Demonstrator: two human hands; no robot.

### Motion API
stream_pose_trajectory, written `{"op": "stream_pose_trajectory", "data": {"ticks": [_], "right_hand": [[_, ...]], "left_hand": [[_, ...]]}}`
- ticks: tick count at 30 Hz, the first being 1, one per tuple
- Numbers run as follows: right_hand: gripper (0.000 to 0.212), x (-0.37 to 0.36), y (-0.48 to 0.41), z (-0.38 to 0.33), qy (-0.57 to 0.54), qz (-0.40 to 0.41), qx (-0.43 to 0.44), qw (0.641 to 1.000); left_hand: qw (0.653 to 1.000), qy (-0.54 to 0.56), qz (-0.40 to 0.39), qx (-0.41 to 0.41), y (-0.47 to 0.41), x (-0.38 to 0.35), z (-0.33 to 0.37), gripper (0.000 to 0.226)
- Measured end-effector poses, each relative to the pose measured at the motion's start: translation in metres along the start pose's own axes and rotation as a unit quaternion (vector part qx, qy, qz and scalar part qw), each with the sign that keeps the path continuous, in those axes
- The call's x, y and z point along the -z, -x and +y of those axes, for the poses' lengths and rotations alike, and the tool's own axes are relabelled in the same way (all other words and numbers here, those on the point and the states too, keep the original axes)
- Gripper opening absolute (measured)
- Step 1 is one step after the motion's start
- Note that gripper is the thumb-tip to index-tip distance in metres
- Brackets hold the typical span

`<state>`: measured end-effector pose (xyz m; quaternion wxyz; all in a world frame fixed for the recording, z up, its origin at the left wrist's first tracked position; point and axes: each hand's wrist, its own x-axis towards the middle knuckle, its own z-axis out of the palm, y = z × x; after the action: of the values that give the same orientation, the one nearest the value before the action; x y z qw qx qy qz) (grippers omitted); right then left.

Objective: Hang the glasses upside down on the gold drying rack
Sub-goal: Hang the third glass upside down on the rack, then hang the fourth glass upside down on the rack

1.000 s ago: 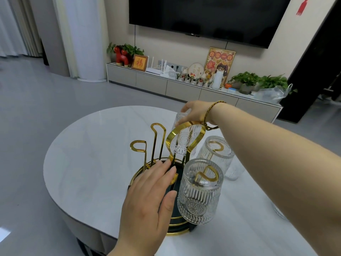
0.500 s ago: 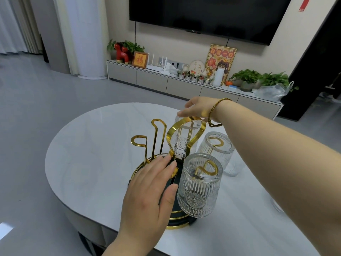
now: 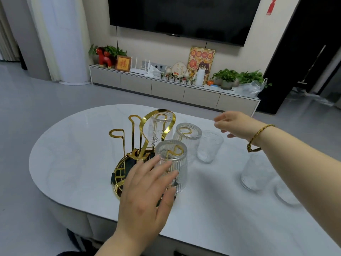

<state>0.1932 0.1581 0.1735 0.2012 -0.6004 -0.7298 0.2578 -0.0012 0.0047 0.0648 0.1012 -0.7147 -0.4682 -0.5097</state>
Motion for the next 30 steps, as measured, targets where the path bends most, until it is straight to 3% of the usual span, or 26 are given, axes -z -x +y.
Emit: {"op": "stream_pose_trajectory", "data": {"ticks": [6,10,13,20,25,30], "right_hand": [[0.02,0.001,0.06,0.067,-0.033,0.019,-0.043,0.998],[0.027,-0.013,0.089,0.109,-0.052,0.057,-0.084,0.993],[0.032,-0.029,0.104,0.136,-0.078,0.101,-0.113,0.985],[0.055,-0.059,0.103,0.174,-0.166,0.205,-0.184,0.947],[0.096,-0.063,0.086,0.188,-0.222,0.229,-0.192,0.928],[0.104,-0.067,0.063,0.192,-0.253,0.238,-0.144,0.927]], "left_hand": [[0.995,0.033,-0.088,-0.044,0.021,-0.031,0.03,0.049],[0.977,-0.028,-0.206,-0.047,0.033,-0.053,0.039,0.015],[0.962,-0.038,-0.272,0.0,0.038,-0.067,0.038,0.041],[0.89,-0.088,-0.437,0.095,0.06,-0.096,0.028,0.052],[0.862,-0.117,-0.484,0.092,0.062,-0.103,0.024,0.052],[0.865,-0.115,-0.479,0.093,0.064,-0.103,0.019,0.054]]}}
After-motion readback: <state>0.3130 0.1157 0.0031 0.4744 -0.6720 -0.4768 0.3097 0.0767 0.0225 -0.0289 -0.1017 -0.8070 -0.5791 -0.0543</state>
